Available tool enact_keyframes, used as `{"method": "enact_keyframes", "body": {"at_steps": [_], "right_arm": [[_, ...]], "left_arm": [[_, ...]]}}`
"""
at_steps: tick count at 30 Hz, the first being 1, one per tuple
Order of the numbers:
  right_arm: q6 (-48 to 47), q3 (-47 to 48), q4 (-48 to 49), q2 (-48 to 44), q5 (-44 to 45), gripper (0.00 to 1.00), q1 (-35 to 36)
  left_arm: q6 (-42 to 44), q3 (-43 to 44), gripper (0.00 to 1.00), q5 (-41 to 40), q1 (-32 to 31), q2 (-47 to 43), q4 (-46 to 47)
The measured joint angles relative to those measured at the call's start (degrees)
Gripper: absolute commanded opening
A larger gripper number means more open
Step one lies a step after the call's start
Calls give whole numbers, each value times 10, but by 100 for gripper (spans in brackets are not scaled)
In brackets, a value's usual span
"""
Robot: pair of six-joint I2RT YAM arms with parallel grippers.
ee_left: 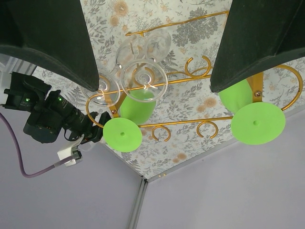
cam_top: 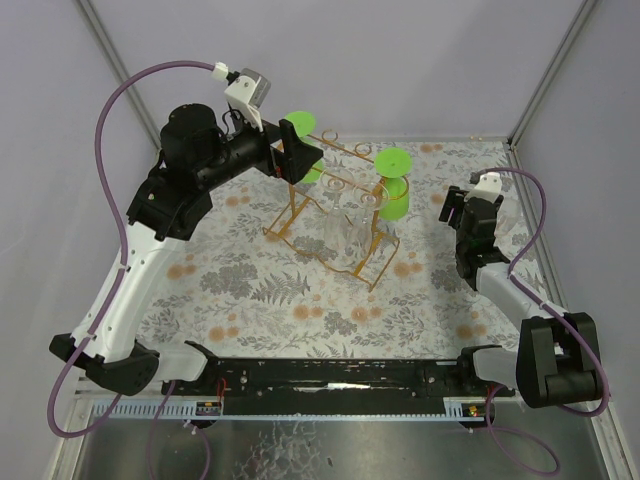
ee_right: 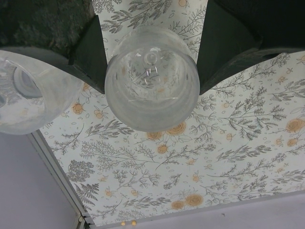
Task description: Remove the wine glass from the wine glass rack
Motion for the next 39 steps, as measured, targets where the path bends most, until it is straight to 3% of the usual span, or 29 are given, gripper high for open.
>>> {"method": "enact_keyframes", "body": {"at_steps": [6, 13, 22, 33, 39], "right_arm": [[1, -3, -14, 0, 3, 44, 0], [4, -3, -23, 0, 10, 72, 0], [3, 1, -48, -31, 8, 86, 0], [-8, 50, -83, -82, 5, 92, 0], [-14, 184, -174, -105, 3, 93, 0]], "left_arm": [[0, 0, 100, 1, 0, -2, 0], [0, -6, 100, 1, 0, -11, 0], [-1, -19, 100, 1, 0, -19, 0], [-12, -24, 100, 7, 0, -23, 0], [-70, -23, 99, 7, 2, -28, -17]]}}
